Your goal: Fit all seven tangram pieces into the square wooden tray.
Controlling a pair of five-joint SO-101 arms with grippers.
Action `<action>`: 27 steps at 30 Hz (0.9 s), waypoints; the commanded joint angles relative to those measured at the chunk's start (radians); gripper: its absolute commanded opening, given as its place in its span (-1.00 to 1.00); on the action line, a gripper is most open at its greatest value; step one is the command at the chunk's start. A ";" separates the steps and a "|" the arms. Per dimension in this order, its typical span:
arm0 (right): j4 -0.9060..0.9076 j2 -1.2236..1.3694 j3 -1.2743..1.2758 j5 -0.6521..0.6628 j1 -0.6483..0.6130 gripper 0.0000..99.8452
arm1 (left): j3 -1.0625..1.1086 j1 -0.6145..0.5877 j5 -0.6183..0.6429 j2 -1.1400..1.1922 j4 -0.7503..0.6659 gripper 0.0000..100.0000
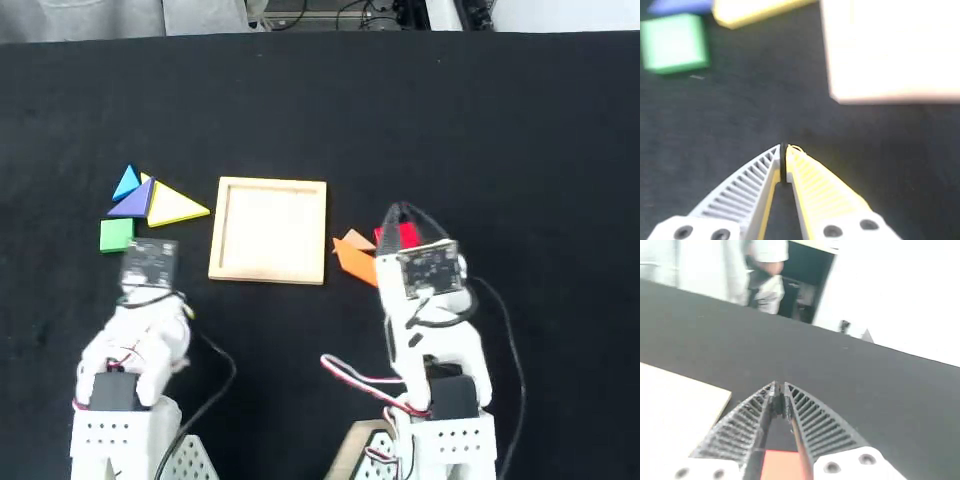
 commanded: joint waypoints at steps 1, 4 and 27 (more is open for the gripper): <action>0.074 -0.085 -0.004 0.002 -0.031 -0.98 | 0.010 -0.222 -0.002 0.006 -0.164 -0.94; 0.121 -0.085 -0.004 0.000 -0.031 -0.98 | -0.002 -0.271 -0.003 0.006 -0.186 -0.94; 0.287 -0.077 -0.004 0.008 -0.031 -0.97 | -0.527 -0.127 -0.118 0.025 -0.196 -0.94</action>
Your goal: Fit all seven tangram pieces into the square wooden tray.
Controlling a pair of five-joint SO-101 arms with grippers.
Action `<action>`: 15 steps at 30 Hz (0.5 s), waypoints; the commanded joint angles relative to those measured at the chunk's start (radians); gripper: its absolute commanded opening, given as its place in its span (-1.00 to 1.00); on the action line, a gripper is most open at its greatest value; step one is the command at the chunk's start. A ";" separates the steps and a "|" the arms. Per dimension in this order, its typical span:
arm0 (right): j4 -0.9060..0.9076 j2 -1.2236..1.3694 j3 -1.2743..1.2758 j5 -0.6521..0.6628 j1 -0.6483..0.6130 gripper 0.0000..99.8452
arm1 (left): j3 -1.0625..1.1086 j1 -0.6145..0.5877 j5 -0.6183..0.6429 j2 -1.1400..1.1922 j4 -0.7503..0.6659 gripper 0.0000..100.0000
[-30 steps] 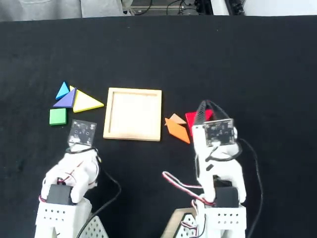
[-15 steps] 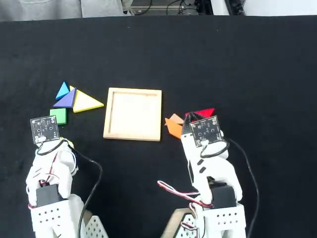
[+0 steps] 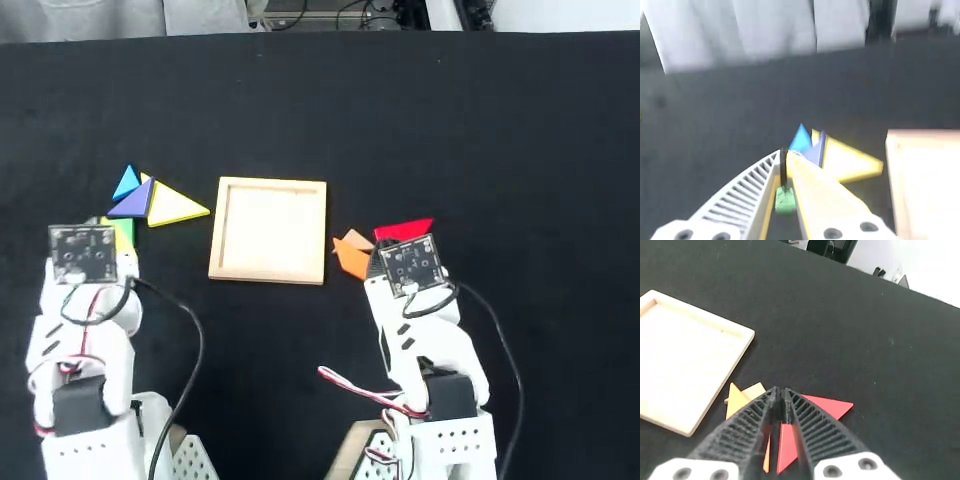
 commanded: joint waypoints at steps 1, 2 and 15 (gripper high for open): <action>0.014 -0.077 -0.004 0.006 -0.014 -0.97 | -0.203 0.082 0.025 0.023 0.034 -0.94; 0.014 -0.077 -0.004 0.006 -0.014 -0.97 | -0.234 0.105 0.025 0.046 0.049 -0.94; 0.015 -0.077 -0.004 0.006 -0.014 -0.98 | -0.823 0.157 0.026 0.911 0.285 -0.94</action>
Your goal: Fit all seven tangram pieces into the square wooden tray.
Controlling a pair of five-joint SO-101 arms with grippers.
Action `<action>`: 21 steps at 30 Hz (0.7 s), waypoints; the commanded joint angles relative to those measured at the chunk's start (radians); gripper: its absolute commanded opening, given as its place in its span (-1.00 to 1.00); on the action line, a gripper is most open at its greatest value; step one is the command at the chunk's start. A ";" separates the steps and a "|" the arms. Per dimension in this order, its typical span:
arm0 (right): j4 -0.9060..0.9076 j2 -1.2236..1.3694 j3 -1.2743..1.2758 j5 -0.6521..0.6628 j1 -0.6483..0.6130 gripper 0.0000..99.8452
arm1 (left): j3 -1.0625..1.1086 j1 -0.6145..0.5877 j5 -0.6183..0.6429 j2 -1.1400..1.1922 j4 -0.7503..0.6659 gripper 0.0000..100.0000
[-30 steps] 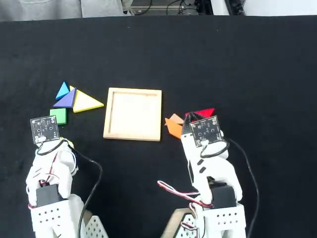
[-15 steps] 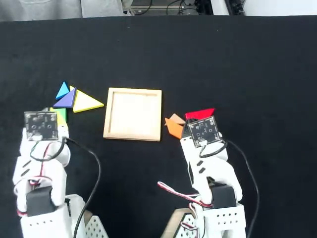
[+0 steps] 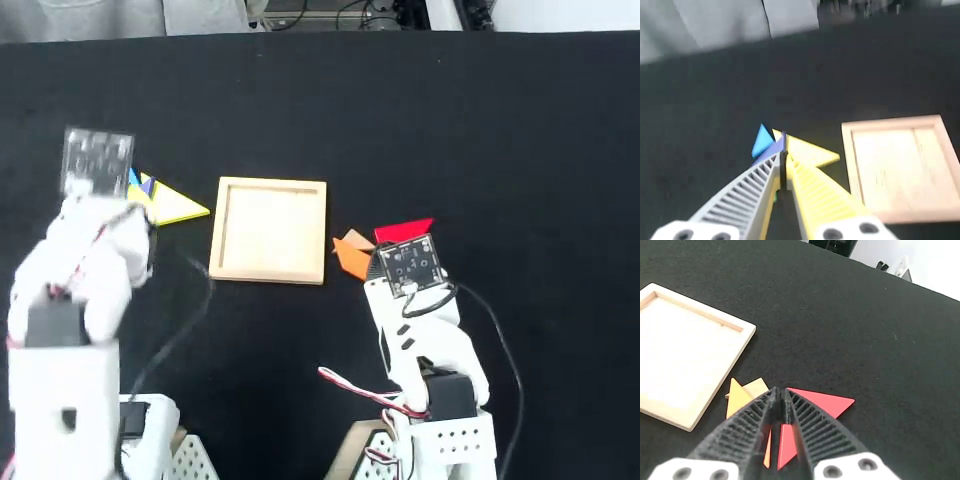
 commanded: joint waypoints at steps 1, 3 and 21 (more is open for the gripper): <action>0.003 -0.077 -0.004 0.006 -0.014 -0.98 | -0.275 0.008 0.011 0.293 0.094 -0.94; 0.003 -0.077 -0.004 0.006 -0.014 -0.98 | -0.348 0.008 0.035 0.394 0.106 -0.94; 0.015 -0.077 -0.004 0.006 -0.012 -0.98 | -1.023 -0.105 0.178 1.364 0.250 -0.94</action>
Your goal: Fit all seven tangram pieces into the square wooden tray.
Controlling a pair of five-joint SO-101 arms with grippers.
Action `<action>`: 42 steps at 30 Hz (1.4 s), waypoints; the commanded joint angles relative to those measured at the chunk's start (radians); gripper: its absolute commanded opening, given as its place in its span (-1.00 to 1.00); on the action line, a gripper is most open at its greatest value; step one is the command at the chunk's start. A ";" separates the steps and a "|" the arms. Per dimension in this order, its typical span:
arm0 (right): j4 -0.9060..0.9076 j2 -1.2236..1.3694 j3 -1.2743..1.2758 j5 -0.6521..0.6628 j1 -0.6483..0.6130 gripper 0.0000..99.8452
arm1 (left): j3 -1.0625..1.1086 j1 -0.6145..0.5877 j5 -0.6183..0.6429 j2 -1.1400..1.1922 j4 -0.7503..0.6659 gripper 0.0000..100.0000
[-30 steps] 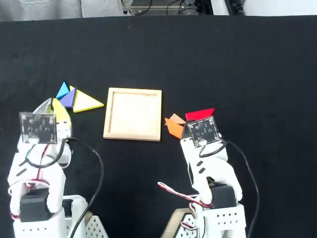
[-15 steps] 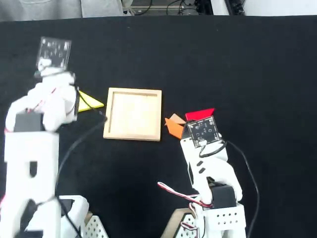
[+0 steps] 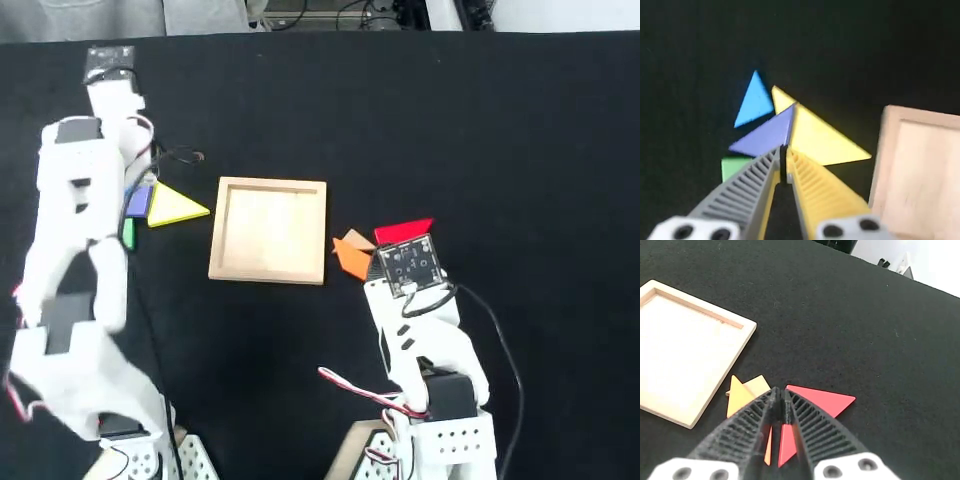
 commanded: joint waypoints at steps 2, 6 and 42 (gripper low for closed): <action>0.003 -0.077 -0.004 0.006 -0.012 -0.98 | -0.229 -0.010 0.014 0.196 0.084 -0.94; 0.003 -0.077 -0.004 0.006 -0.012 -0.98 | -0.328 -0.010 0.012 0.292 0.091 -0.94; 0.003 -0.077 -0.004 0.006 0.021 -0.98 | -0.380 -0.090 -0.091 0.413 0.121 -0.94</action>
